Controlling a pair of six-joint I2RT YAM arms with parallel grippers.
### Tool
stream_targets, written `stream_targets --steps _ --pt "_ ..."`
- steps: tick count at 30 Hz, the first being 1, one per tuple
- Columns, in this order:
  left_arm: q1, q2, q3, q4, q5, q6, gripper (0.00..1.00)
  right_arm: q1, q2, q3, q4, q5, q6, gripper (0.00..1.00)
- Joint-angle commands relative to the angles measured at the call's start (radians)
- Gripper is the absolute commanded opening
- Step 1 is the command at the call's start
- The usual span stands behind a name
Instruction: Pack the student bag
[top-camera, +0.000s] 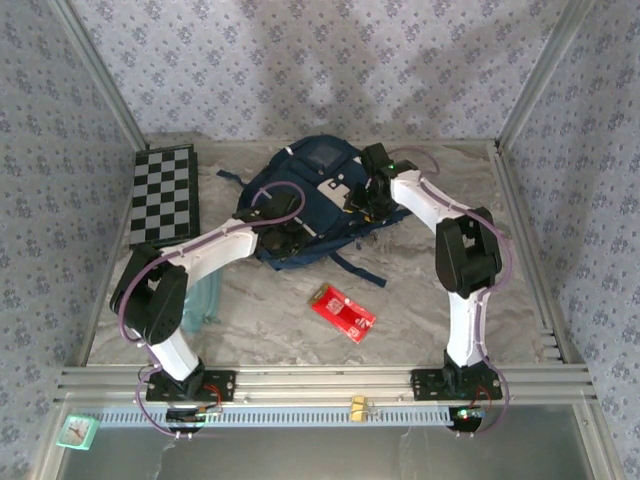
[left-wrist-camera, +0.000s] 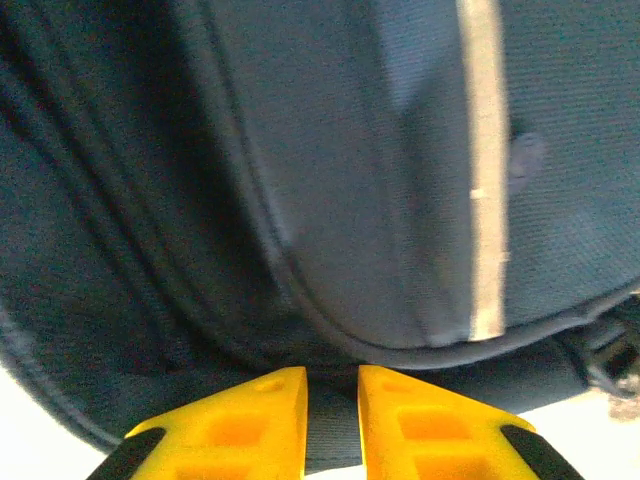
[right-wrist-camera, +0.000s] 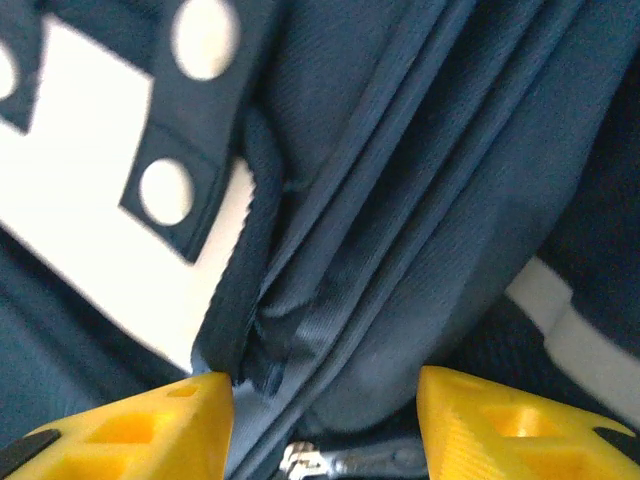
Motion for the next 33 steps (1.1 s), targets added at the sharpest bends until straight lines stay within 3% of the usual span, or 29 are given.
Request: stream_targets --steps 1,5,13,17,24,33 --pt "-0.018 0.010 -0.027 -0.004 0.001 0.023 0.20 -0.004 0.050 0.062 -0.049 0.054 0.061 0.54" --pt "-0.031 0.027 -0.060 -0.026 -0.010 0.033 0.19 -0.007 0.092 0.115 -0.051 0.071 0.070 0.56" --pt "-0.042 0.057 -0.095 -0.012 -0.006 0.037 0.17 0.018 0.035 0.117 -0.013 0.150 0.145 0.59" --pt "-0.043 0.067 -0.089 -0.012 -0.004 0.038 0.16 0.029 0.063 0.155 -0.038 0.133 0.164 0.53" --pt "-0.042 0.060 -0.094 -0.029 -0.027 0.046 0.16 0.056 -0.028 0.100 -0.024 0.200 0.173 0.56" --pt "-0.048 0.069 -0.084 -0.021 -0.019 0.042 0.16 0.048 0.138 0.201 -0.082 0.134 0.167 0.52"
